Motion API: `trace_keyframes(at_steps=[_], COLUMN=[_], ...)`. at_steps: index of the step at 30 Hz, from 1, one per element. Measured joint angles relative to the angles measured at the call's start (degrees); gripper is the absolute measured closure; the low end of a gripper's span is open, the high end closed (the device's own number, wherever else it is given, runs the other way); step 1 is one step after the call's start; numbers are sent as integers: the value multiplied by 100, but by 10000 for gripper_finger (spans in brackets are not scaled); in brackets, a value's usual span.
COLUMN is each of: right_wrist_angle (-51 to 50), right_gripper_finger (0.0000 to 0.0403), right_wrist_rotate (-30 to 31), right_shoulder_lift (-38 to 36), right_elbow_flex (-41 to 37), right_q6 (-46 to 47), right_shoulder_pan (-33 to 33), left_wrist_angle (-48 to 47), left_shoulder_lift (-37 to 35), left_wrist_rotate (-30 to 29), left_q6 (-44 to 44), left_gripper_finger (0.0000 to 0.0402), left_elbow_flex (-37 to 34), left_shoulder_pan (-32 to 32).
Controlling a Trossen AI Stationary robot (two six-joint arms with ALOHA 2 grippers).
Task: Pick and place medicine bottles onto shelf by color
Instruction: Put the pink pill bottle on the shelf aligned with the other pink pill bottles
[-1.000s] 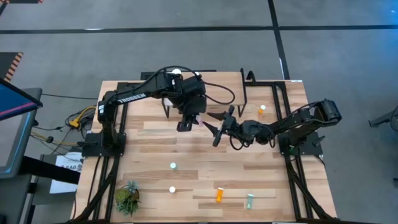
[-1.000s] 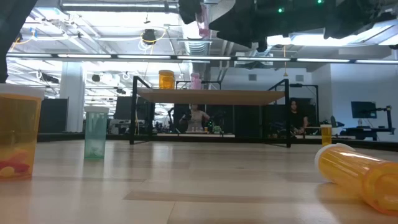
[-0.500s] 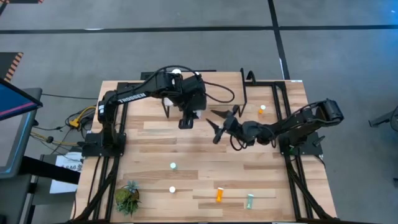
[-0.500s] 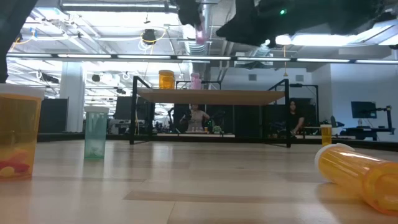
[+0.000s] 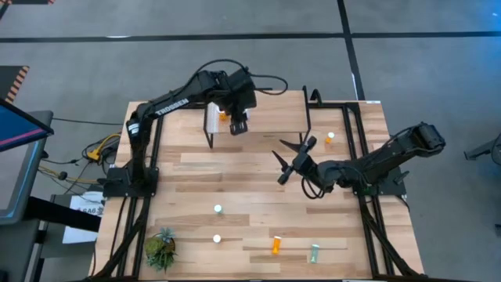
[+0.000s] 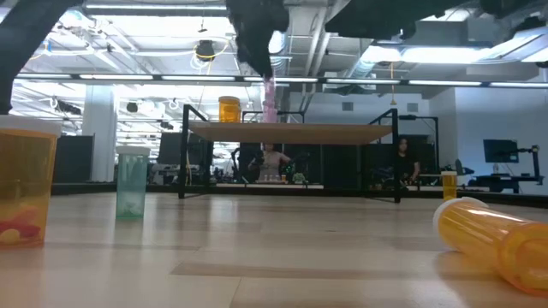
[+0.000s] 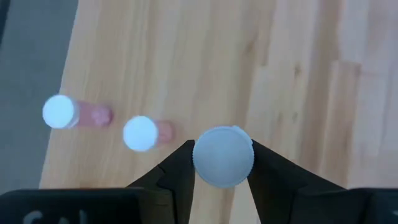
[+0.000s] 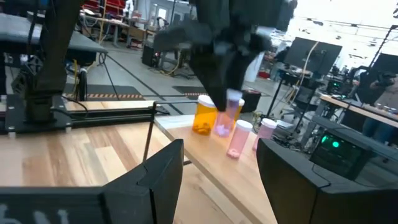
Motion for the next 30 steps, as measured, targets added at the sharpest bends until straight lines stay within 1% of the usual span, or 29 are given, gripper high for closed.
trace_keyframes(at_steps=[4,12,30], right_wrist_angle=[-82,-174,-183], right_gripper_finger=[178,178,178], right_wrist_rotate=[83,93,94], right_shoulder_lift=[1,1,1], right_elbow_flex=[-1,0,0], right_q6=[-1,19,51], right_shoulder_pan=[38,34,34], left_wrist_angle=[-104,-83,109], left_shoulder_lift=[255,621,661], left_wrist_rotate=[35,43,67], left_q6=[-29,53,-48], left_gripper_finger=[281,281,281], left_elbow_flex=[-8,-11,-11], left_shoulder_pan=[200,237,169])
